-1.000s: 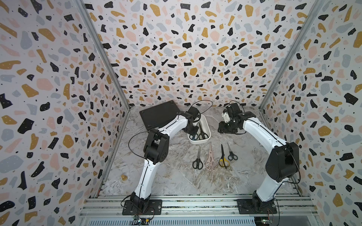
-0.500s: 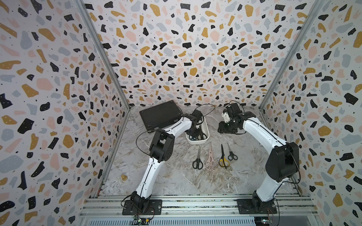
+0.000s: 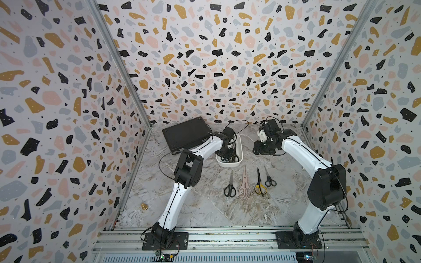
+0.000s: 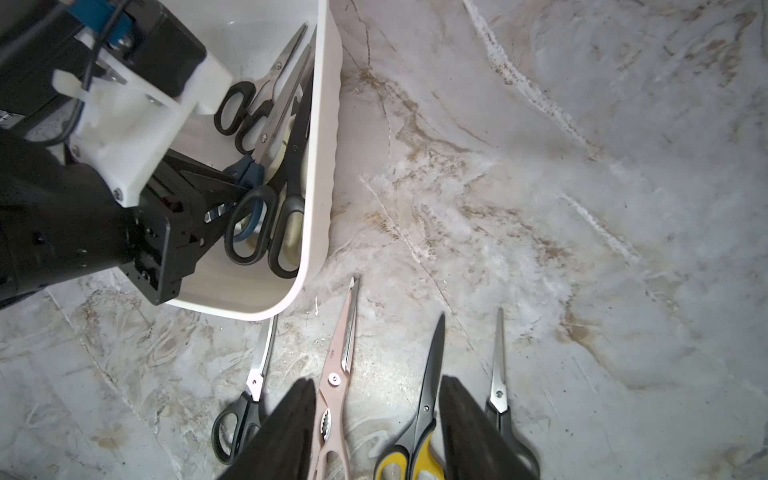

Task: Take the scissors out of the storage box
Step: Pick up the scissors from the storage box, then place the scissors at the center of the board.

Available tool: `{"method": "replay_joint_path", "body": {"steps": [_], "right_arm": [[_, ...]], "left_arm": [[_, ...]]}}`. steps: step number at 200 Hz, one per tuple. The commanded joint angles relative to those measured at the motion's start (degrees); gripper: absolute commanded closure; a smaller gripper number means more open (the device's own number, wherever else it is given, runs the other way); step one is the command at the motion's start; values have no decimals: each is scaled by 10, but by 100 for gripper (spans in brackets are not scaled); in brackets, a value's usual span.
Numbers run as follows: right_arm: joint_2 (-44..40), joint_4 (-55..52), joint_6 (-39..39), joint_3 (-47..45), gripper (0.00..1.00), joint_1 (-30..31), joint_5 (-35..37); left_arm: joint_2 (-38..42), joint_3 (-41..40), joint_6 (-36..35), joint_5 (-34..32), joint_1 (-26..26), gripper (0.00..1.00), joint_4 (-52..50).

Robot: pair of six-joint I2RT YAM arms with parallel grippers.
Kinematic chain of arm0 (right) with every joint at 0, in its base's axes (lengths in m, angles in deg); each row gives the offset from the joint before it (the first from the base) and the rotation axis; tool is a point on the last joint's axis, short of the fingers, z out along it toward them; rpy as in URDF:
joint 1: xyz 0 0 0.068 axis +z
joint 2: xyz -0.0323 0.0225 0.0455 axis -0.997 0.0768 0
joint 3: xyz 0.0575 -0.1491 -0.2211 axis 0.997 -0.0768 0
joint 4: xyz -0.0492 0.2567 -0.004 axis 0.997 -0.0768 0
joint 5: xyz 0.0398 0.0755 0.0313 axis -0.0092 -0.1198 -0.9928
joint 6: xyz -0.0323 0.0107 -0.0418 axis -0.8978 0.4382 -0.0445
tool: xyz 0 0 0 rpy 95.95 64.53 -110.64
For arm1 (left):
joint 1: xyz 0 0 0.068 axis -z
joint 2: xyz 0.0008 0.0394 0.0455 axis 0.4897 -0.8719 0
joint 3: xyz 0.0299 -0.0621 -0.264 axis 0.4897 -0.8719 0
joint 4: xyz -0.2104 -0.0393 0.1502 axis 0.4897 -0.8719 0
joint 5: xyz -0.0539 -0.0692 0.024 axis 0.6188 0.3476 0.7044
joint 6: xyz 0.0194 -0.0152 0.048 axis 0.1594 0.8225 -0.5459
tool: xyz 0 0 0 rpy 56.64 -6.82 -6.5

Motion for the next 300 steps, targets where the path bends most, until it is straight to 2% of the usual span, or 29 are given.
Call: {"method": "replay_joint_path", "body": {"steps": [1, 39, 75, 97, 147, 197, 215, 253, 300], "right_arm": [[-4, -9, -3, 25, 46, 4, -4], [-8, -9, -2, 22, 46, 4, -2], [-12, -7, -1, 20, 46, 4, -2], [-15, -10, -5, 18, 46, 4, 4], [-30, -10, -7, 3, 46, 4, 13], [-44, -7, -6, -5, 46, 6, 17], [-46, -11, -7, -4, 46, 7, 19], [-54, -18, -5, -4, 46, 13, 23], [-62, -21, -4, -6, 46, 16, 27]], "left_arm": [[39, -8, 0, -21, -5, 100, 4], [135, -30, 9, -35, -4, 100, 40], [176, -49, 16, -60, -4, 100, 41], [218, -94, 32, -77, -4, 100, 51], [412, -320, 87, -111, -4, 100, 70], [577, -577, 172, -77, 15, 100, 91], [591, -639, 200, -68, 34, 100, 101], [585, -702, 256, -60, 70, 100, 141], [500, -671, 254, -51, 88, 100, 158]]}}
